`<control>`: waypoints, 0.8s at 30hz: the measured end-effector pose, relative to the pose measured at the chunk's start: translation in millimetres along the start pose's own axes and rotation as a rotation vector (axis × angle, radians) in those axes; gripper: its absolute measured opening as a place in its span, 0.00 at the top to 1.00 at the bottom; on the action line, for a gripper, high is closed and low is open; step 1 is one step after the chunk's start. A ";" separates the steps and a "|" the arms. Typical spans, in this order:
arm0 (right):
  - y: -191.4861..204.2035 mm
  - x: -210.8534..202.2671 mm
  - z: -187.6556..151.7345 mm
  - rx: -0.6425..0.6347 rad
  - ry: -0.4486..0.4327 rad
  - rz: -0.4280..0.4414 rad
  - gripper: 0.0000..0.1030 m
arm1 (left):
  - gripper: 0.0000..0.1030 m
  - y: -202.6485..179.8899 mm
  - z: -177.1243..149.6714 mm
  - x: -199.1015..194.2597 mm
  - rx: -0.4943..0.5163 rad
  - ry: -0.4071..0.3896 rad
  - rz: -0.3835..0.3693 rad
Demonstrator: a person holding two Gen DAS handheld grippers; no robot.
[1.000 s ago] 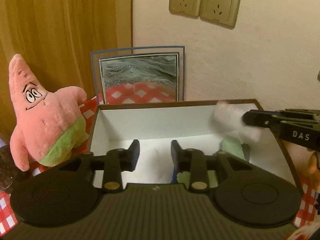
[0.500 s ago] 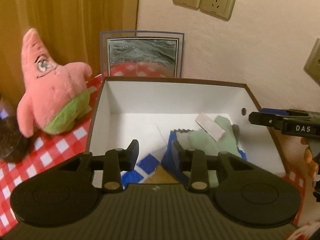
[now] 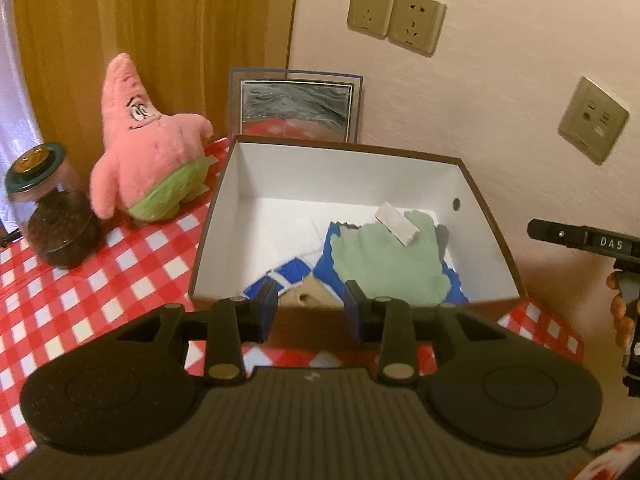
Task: Organize soft objects
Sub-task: 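Move both open grippers back from the box to the table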
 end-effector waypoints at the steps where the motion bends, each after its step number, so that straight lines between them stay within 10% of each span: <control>1: -2.4 -7.2 -2.5 0.008 -0.002 -0.005 0.38 | 0.69 -2.2 -3.5 -5.9 0.002 -0.001 0.003; 24: 72.5 -186.0 -152.7 0.087 -0.010 -0.108 0.38 | 0.68 30.2 -136.7 -171.5 0.023 -0.036 -0.025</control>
Point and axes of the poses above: each gripper's, at about its wrist camera, not at the fingertips, and x roughly the way its jaws point, y to its left, z to its top, the point moved 5 cm from there along x, roughly the way its jaws point, and after that the axes turned 15 degrees about -z, right-handed, at the moved point
